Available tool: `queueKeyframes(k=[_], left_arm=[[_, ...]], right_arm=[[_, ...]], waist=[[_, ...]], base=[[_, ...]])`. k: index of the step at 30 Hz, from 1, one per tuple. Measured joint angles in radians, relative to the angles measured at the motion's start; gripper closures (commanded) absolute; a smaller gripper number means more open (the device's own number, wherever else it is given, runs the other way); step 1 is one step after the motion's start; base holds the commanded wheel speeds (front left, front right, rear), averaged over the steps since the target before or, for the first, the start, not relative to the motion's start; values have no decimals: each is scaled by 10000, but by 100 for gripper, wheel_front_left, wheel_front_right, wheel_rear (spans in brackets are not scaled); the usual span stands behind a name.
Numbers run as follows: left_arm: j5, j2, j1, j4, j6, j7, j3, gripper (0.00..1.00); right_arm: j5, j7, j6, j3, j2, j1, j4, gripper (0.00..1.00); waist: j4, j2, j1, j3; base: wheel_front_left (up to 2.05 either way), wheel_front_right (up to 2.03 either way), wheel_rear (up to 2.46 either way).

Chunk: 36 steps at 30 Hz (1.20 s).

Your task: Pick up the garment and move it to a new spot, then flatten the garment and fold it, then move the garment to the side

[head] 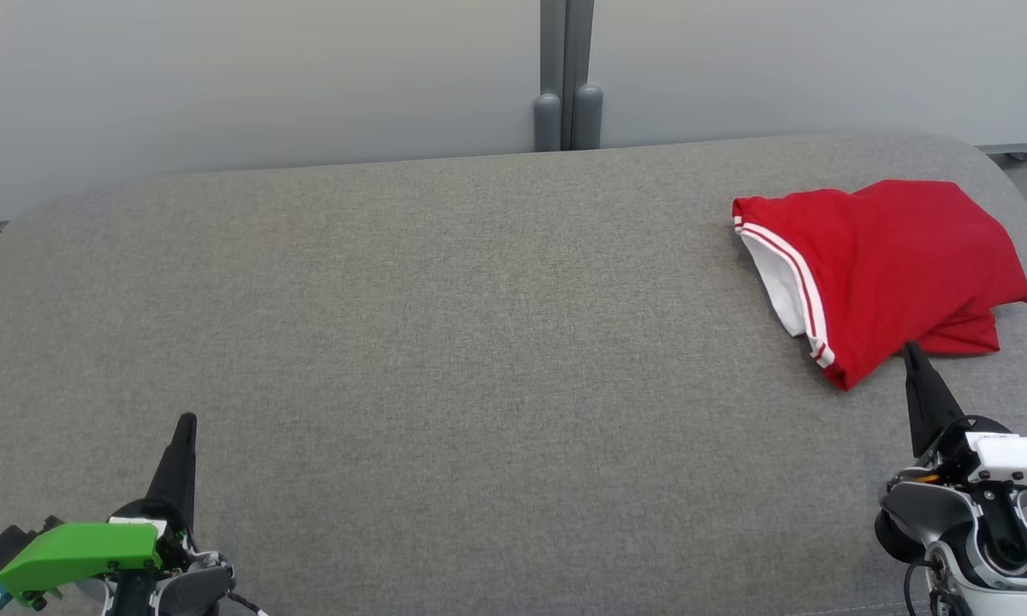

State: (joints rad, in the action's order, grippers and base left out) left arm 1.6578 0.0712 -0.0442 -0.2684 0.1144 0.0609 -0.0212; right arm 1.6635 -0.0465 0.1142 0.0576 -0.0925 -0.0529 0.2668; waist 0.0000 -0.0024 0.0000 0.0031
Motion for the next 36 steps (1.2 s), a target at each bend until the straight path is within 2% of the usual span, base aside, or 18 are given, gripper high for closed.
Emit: queueKeyframes(k=[36], left_arm=[[0, 0, -17, -90, 61, 4, -33, 100]], right_arm=[[-2, -31, 2, 23, 8, -8, 90, 100]], waist=[[-1, 0, 0, -4]], base=[[0, 0, 0]])
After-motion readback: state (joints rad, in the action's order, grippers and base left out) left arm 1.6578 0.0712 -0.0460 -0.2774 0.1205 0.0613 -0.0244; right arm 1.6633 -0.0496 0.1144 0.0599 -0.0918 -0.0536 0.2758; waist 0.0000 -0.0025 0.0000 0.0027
